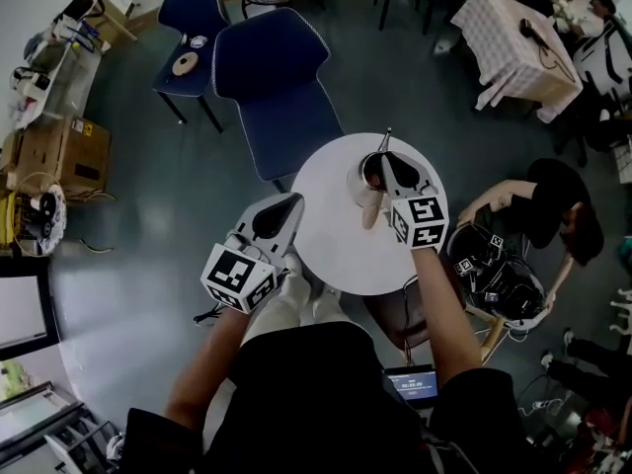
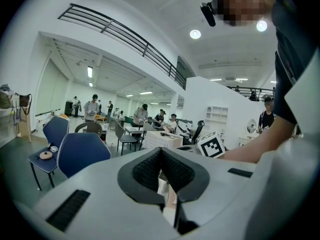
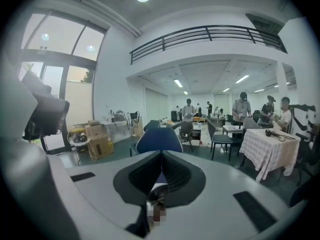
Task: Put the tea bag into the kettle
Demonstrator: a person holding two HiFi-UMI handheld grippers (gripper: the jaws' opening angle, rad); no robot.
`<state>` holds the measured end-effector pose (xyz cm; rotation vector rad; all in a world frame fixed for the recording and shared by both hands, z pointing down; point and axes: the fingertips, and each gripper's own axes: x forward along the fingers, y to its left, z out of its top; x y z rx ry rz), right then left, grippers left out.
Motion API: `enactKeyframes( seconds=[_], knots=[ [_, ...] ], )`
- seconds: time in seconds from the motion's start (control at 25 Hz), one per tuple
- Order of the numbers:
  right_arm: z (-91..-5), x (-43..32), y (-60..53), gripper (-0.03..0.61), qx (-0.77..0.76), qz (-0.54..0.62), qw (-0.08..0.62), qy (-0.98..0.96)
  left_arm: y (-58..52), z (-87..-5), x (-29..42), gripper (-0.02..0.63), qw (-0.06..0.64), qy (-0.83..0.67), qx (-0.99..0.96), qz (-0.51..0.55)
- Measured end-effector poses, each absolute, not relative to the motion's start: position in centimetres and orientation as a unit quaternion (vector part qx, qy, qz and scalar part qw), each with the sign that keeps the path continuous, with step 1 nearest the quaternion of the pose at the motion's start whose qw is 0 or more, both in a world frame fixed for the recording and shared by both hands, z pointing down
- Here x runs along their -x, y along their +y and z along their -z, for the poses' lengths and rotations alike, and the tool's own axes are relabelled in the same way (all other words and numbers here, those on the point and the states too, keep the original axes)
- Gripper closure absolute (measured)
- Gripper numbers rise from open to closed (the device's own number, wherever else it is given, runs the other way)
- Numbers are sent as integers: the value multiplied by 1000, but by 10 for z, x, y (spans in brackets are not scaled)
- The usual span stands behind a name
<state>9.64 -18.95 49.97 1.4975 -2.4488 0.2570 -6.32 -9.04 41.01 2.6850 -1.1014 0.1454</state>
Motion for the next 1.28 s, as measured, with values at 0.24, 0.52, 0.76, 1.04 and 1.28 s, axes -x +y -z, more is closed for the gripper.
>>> enactKeyframes(
  seconds=[0.24,0.52,0.76,1.04,1.28],
  knots=[
    [-461,-71,-183,558,-497,-67,80,-861,-98,-415,59,598,113,-367,-922,-48],
    [-425,-52,-176,558,-483,-36,50,-873,-108,-414,55,598,106,-361,-926,-40],
    [-426,-46,-175,558,-476,-26,57,-877,-113,-415,55,598,102,-369,-923,-35],
    [-425,-44,-174,558,-475,-27,48,-878,-120,-408,59,598,92,-385,-918,-29],
    [-414,-40,-171,558,-472,-24,32,-881,-133,-398,60,598,77,-388,-918,-19]
  ],
)
